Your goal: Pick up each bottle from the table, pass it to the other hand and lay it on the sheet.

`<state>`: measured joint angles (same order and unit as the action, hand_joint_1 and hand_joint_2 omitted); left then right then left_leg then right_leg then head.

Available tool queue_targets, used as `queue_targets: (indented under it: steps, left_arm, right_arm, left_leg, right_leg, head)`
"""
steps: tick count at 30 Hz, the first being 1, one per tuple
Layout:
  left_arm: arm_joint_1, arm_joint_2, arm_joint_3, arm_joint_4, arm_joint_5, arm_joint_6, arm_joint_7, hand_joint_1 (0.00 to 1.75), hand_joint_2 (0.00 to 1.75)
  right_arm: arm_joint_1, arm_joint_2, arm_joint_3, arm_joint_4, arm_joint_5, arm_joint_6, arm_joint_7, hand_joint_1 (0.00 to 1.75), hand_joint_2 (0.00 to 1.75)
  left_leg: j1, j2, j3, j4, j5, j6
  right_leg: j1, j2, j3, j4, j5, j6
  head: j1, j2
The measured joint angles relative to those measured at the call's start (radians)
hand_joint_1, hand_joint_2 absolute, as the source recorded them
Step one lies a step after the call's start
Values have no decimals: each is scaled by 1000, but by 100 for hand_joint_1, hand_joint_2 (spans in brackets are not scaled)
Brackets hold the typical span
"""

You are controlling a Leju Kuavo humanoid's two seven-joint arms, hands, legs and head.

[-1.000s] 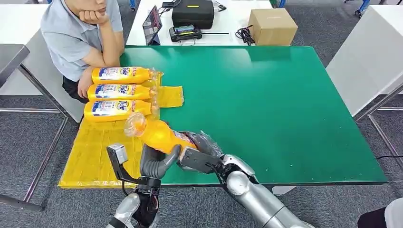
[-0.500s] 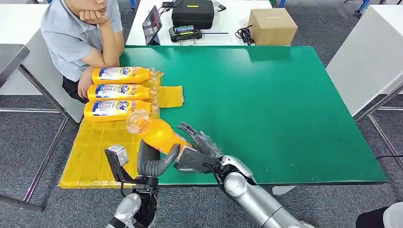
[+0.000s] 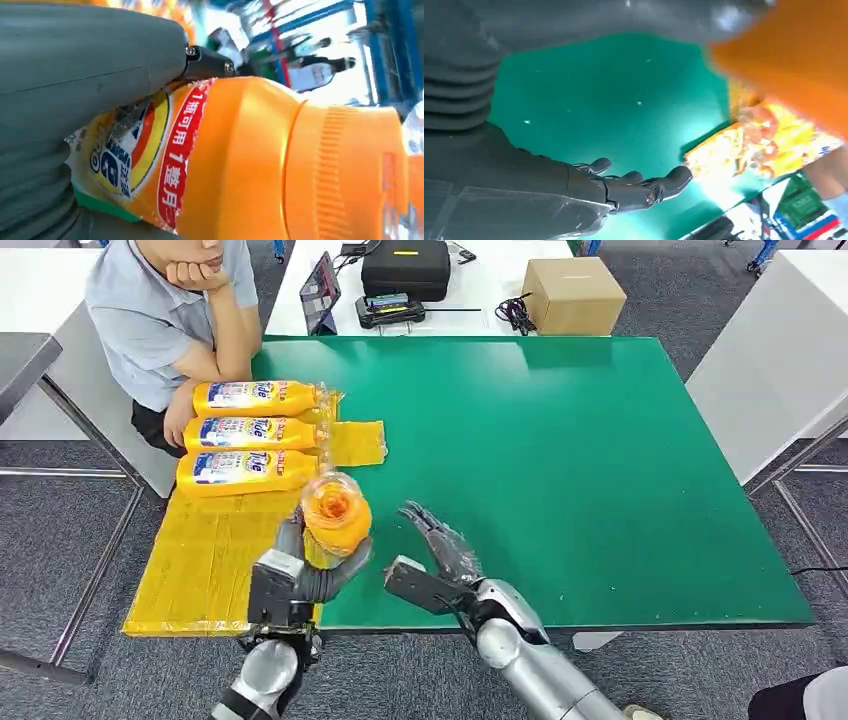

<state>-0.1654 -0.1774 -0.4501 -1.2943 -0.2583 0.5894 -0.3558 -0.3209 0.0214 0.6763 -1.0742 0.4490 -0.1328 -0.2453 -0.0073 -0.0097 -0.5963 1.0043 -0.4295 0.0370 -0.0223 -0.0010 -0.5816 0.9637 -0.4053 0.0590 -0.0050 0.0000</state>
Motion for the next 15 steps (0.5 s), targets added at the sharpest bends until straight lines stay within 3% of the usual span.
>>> queue_targets:
  steps: [8, 15]
  left_arm:
    - [-49, 46, 9, 69, -681, 28, 281, 175, 175]
    - [-99, 83, 38, 126, -961, -89, 444, 175, 175]
  right_arm:
    - [39, 20, -63, 1, 39, 34, -9, 0, 0]
    - [62, 34, -101, -13, 50, 56, -15, 0, 0]
  left_leg:
    - [0, 1, 0, 0, 0, 0]
    - [0, 0, 0, 0, 0, 0]
  right_leg:
    - [0, 0, 0, 0, 0, 0]
    - [0, 0, 0, 0, 0, 0]
  head:
    - [0, 0]
    - [1, 0]
